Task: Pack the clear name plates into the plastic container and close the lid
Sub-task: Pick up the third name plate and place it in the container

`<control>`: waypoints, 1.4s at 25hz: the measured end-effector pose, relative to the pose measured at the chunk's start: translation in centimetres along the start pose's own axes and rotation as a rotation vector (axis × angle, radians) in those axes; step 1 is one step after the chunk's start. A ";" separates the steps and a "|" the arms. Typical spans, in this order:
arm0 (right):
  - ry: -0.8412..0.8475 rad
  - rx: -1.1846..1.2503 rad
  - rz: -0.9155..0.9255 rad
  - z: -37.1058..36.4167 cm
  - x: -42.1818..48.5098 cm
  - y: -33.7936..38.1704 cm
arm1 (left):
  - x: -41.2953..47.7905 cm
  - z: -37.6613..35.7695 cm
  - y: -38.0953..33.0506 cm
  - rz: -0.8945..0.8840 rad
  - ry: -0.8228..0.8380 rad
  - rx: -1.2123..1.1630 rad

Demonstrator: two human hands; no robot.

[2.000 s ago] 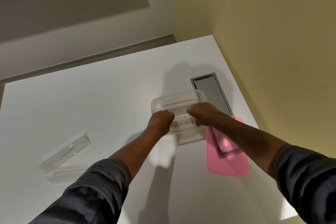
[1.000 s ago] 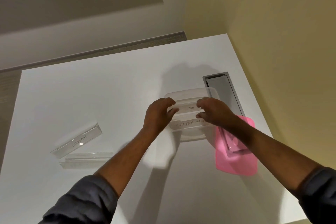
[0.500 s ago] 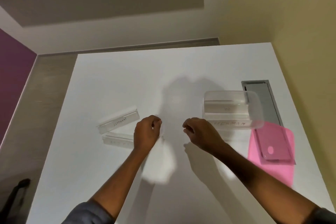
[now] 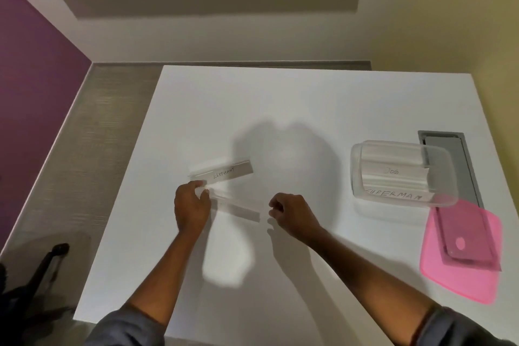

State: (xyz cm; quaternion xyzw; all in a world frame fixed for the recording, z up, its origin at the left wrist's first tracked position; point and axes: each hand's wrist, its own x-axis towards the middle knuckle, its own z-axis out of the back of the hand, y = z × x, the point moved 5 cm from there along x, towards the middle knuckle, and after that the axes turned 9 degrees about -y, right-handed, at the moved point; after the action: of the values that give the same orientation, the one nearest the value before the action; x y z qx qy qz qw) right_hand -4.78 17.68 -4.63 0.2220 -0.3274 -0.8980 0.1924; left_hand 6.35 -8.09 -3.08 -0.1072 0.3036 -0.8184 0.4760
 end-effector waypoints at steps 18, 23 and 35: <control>-0.078 0.186 -0.343 -5.3 0.3 -0.3 | 3.4 -0.3 5.1 0.146 0.212 -0.018; -0.107 0.204 -0.352 -4.0 -0.2 -1.2 | 3.0 -0.3 3.8 0.080 0.235 0.006; -0.257 0.326 -0.361 7.0 -2.2 -6.2 | -0.8 -2.8 -5.3 0.030 0.379 -0.142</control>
State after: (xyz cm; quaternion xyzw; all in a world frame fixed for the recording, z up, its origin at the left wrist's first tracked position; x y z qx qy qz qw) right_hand -7.87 26.70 -3.44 0.1892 -0.4443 -0.8741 -0.0520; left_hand 1.72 -4.38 -2.07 0.0198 0.4464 -0.7932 0.4138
